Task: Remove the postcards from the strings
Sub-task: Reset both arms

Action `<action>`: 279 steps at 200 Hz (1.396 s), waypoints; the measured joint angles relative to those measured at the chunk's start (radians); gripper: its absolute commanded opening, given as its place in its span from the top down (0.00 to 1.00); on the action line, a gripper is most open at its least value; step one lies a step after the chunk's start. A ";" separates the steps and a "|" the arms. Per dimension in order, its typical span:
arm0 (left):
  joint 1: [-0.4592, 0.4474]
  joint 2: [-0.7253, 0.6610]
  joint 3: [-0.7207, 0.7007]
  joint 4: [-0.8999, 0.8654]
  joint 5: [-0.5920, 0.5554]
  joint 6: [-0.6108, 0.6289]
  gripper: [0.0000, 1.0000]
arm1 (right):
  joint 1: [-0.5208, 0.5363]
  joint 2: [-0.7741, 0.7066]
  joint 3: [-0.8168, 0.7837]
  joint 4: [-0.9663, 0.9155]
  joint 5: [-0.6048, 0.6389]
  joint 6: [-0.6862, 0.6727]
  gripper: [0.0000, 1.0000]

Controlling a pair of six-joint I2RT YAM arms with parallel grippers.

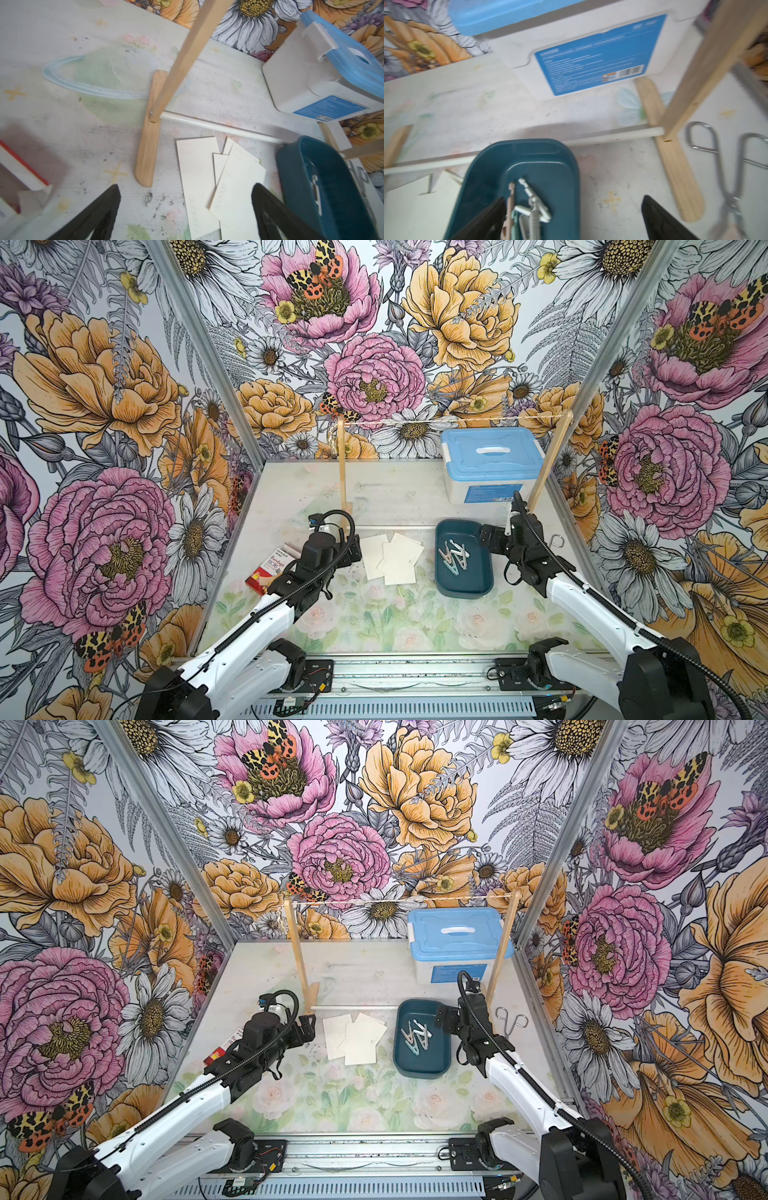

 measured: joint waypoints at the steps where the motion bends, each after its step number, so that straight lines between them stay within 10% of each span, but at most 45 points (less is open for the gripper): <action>1: 0.004 0.002 0.000 0.000 -0.004 0.005 0.01 | 0.000 0.000 0.000 0.000 0.006 -0.002 0.00; 100: 0.293 0.226 -0.046 0.379 -0.188 0.330 0.01 | -0.065 0.175 -0.268 0.655 0.423 -0.282 0.01; 192: 0.380 0.565 -0.211 1.075 -0.123 0.482 0.01 | -0.159 0.438 -0.362 1.222 0.180 -0.356 0.01; 279: 0.372 0.621 -0.204 1.175 -0.104 0.500 0.01 | -0.181 0.449 -0.264 1.128 0.129 -0.346 0.00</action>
